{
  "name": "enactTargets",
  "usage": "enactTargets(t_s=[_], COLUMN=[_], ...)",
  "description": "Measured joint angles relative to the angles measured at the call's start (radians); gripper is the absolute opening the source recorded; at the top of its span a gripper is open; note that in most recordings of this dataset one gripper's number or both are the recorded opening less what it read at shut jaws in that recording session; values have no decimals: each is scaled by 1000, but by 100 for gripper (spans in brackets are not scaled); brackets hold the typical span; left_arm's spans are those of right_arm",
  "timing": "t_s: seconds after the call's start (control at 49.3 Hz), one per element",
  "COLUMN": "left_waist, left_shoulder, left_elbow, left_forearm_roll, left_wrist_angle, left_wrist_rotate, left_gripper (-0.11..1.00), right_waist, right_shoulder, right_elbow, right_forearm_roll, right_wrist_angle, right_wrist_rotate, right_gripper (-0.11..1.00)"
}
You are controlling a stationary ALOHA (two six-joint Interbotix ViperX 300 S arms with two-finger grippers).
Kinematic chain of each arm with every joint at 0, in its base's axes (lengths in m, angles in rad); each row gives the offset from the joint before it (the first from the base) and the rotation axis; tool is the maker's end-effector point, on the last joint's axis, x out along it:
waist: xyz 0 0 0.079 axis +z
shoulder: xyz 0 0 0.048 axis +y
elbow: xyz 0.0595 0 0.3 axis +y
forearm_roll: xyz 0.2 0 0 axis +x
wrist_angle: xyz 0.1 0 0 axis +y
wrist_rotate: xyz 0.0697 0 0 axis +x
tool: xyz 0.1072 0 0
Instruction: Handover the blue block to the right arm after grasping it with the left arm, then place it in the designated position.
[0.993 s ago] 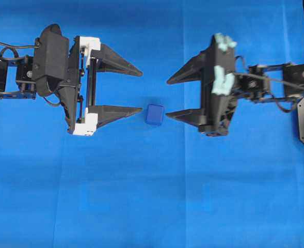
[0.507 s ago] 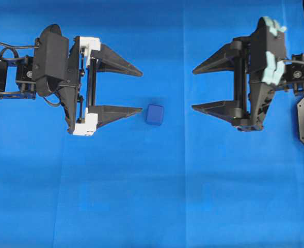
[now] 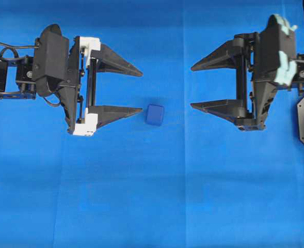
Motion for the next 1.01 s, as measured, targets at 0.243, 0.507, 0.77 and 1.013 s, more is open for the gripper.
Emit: enactTargets(t_s=[0.243,0.507,0.77,1.013], left_waist=[0,-2,-2,-2], left_shoulder=[0,0,0,0], left_elbow=[0,0,0,0], left_forearm_roll=[2,0,0,0], left_wrist_angle=[0,0,0,0], left_wrist_rotate=[0,0,0,0], left_gripper=[93,93,93,93], right_waist=[0,0,-9,-11], right_shoulder=[-21,-18,11,17], right_elbow=[46,103,135,135], right_forearm_roll=[-43,-67,-69,-69], right_wrist_angle=[-121,-256,-321,-325], right_wrist_rotate=[0,-5,-6,-8], right_gripper=[90,90,90,90])
